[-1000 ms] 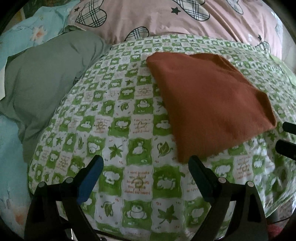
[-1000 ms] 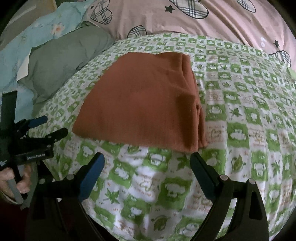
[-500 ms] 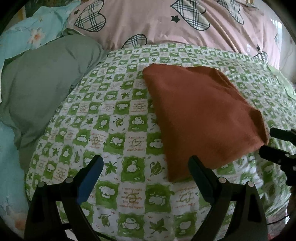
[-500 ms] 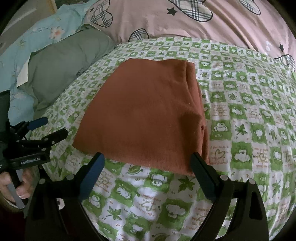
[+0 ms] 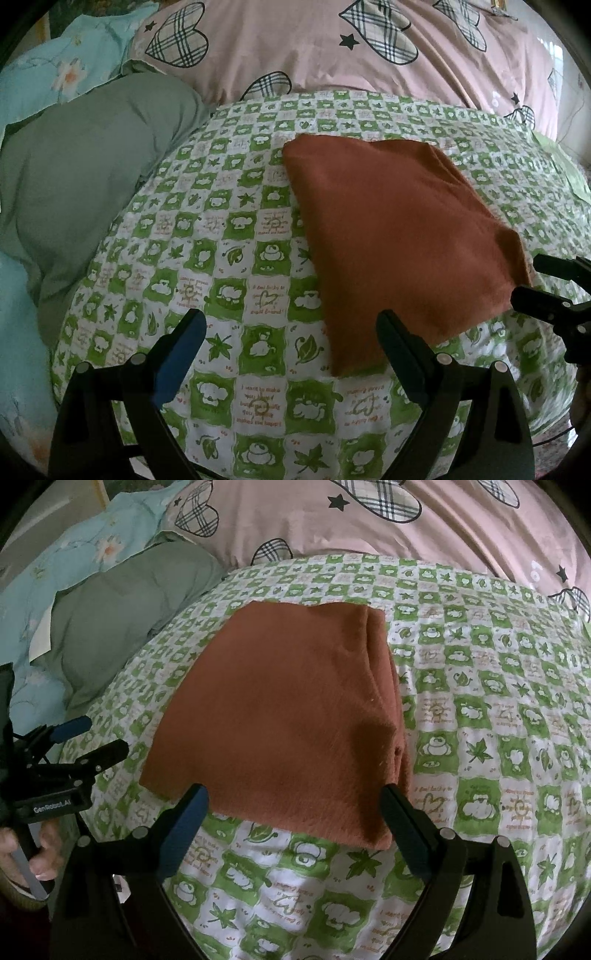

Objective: Fold small clothes

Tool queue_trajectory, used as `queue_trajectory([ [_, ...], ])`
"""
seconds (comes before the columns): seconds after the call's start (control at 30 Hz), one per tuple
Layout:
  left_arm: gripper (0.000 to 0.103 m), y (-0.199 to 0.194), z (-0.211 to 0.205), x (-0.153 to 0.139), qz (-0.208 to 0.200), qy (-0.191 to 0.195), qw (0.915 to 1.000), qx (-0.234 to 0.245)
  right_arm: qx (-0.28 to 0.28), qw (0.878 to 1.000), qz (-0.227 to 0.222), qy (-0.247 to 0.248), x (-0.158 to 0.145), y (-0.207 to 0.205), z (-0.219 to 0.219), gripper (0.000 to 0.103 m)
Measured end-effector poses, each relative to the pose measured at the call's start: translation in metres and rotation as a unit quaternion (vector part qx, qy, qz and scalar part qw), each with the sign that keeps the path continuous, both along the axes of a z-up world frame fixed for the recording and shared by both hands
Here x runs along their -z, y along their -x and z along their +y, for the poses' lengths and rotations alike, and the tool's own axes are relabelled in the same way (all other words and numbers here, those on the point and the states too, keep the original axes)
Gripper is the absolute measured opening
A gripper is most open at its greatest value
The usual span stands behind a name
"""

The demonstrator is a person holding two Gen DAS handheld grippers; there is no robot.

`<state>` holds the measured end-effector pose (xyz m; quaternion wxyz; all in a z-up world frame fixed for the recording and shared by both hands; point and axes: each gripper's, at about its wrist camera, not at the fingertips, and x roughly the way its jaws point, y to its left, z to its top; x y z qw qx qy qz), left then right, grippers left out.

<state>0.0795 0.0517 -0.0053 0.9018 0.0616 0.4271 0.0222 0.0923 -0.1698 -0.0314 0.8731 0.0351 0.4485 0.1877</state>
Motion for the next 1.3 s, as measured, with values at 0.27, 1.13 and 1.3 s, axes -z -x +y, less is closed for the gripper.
queue_trajectory([
  [0.27,0.094,-0.005,-0.001,-0.001,0.001,0.001,1.0,0.003,0.003,1.0,-0.001,-0.001,-0.003,-0.005,-0.002,0.094],
  [1.13,0.094,0.008,-0.005,-0.004,0.003,0.022,0.9995,0.022,0.021,1.0,0.012,-0.001,0.0,0.01,-0.009,0.094],
  [1.3,0.094,0.01,-0.006,-0.005,0.003,0.024,0.9994,0.025,0.024,1.0,0.013,0.0,-0.001,0.011,-0.013,0.094],
])
